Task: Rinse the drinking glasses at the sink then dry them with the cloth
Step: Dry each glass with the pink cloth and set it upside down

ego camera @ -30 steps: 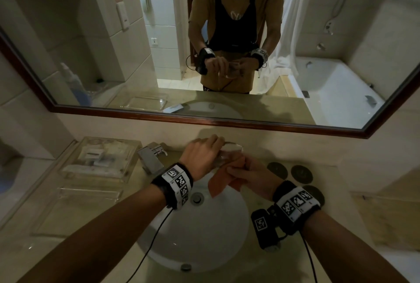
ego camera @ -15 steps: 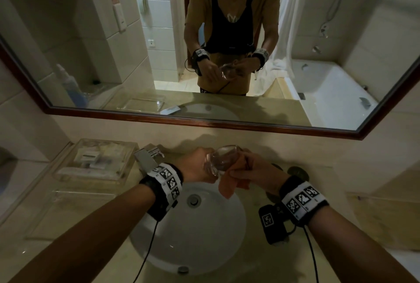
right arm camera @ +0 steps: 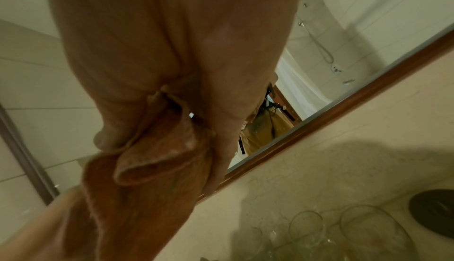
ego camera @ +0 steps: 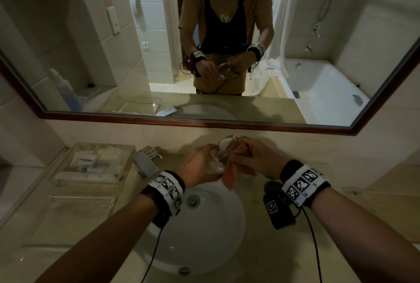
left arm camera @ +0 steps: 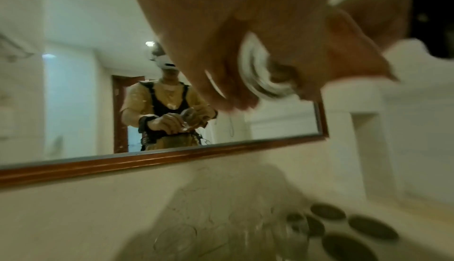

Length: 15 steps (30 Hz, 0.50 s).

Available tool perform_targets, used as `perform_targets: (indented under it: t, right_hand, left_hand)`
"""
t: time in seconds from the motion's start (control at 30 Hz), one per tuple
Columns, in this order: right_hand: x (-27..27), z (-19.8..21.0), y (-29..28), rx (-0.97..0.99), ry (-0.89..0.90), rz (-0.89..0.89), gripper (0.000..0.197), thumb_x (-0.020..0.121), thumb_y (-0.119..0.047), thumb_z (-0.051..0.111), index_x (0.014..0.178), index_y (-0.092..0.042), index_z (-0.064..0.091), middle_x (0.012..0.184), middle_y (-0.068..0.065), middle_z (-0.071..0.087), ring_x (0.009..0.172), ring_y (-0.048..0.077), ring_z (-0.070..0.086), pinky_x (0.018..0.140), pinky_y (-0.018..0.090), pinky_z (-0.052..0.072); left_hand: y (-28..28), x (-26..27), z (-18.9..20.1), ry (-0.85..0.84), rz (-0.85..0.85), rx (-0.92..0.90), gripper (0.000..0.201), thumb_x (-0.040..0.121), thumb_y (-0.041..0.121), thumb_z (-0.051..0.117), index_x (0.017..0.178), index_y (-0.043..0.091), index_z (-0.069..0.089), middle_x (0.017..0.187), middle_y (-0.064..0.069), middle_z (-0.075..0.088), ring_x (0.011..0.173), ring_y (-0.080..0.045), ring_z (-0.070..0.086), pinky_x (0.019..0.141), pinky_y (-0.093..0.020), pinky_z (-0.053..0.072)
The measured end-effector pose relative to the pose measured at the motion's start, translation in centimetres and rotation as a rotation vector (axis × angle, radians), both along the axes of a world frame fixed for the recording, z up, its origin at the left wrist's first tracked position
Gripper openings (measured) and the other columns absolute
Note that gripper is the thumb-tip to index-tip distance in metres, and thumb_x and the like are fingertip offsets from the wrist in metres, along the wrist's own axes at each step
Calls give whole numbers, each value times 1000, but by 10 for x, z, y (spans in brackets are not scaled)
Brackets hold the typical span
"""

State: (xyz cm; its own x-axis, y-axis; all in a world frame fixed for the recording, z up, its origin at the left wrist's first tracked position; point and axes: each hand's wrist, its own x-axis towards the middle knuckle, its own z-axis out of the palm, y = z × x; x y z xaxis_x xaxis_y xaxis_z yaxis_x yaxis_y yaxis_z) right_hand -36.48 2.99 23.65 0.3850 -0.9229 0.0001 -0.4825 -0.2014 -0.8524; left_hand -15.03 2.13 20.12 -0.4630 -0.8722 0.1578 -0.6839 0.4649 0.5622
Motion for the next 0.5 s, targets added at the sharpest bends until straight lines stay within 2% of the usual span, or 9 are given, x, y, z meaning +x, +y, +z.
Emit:
perform_targets:
  t: [0.07, 0.13, 0.17, 0.2, 0.27, 0.33, 0.37, 0.43, 0.5]
  right_hand:
    - [-4, 2, 1, -89, 94, 18, 19, 88, -17, 70, 105, -9, 67, 107, 7, 60, 89, 13, 61, 81, 18, 48]
    - [-6, 3, 3, -120, 96, 39, 19, 87, -17, 71, 105, -12, 68, 107, 3, 60, 91, 9, 60, 81, 15, 48]
    - [-5, 4, 4, -100, 77, 44, 18, 88, -16, 70, 105, -12, 68, 104, 0, 62, 89, 4, 62, 79, 14, 49]
    - [-2, 6, 5, -70, 66, 57, 17, 88, -15, 70, 104, -11, 67, 99, -1, 65, 84, 0, 63, 76, 13, 50]
    - [7, 6, 6, -61, 89, 112, 13, 87, -9, 70, 97, -4, 63, 89, 1, 68, 76, 2, 64, 72, 20, 53]
    - [12, 3, 6, -111, 133, 172, 11, 84, -3, 71, 88, -1, 61, 85, 1, 66, 76, 8, 63, 73, 25, 55]
    - [14, 3, 6, -130, 162, 195, 11, 83, -3, 72, 88, -1, 62, 87, 2, 66, 78, 10, 62, 76, 24, 53]
    - [16, 3, 7, -137, 192, 206, 13, 83, -5, 72, 92, -1, 64, 94, 3, 67, 83, 10, 61, 79, 19, 49]
    - [20, 7, 9, -68, 123, 193, 11, 84, -5, 72, 88, -5, 62, 89, 2, 67, 79, 12, 63, 73, 23, 50]
  left_hand:
    - [-7, 9, 2, 242, -109, 402, 45, 84, 28, 70, 125, 18, 55, 114, 0, 63, 102, -15, 61, 84, -25, 49]
    - [-8, 8, 1, 607, 30, 735, 31, 96, 34, 49, 121, 15, 57, 111, -11, 64, 96, -24, 63, 81, -40, 51]
    - [-8, 4, 2, 786, 141, 899, 38, 98, 42, 40, 116, 14, 58, 105, -15, 65, 90, -28, 64, 77, -41, 51]
    - [-8, -1, 2, 903, 223, 1030, 49, 96, 50, 33, 111, 12, 59, 98, -16, 66, 84, -29, 63, 73, -39, 50]
    - [-9, -11, 0, 1028, 250, 1236, 64, 90, 61, 28, 105, 9, 62, 87, -15, 66, 76, -26, 61, 68, -31, 46]
    - [-12, -16, -3, 1119, 292, 1314, 65, 85, 62, 35, 107, 6, 62, 91, -17, 64, 79, -27, 58, 72, -31, 45]
    - [-13, -18, -4, 1133, 344, 1312, 63, 83, 59, 40, 111, 7, 60, 94, -17, 62, 81, -27, 57, 75, -33, 44]
    - [-13, -22, 1, 1150, 439, 1241, 53, 84, 50, 43, 111, 7, 57, 95, -17, 59, 82, -27, 56, 76, -33, 44]
    - [-10, -29, 1, 1180, 532, 1100, 38, 91, 39, 39, 101, 8, 56, 88, -16, 59, 77, -26, 56, 71, -32, 45]
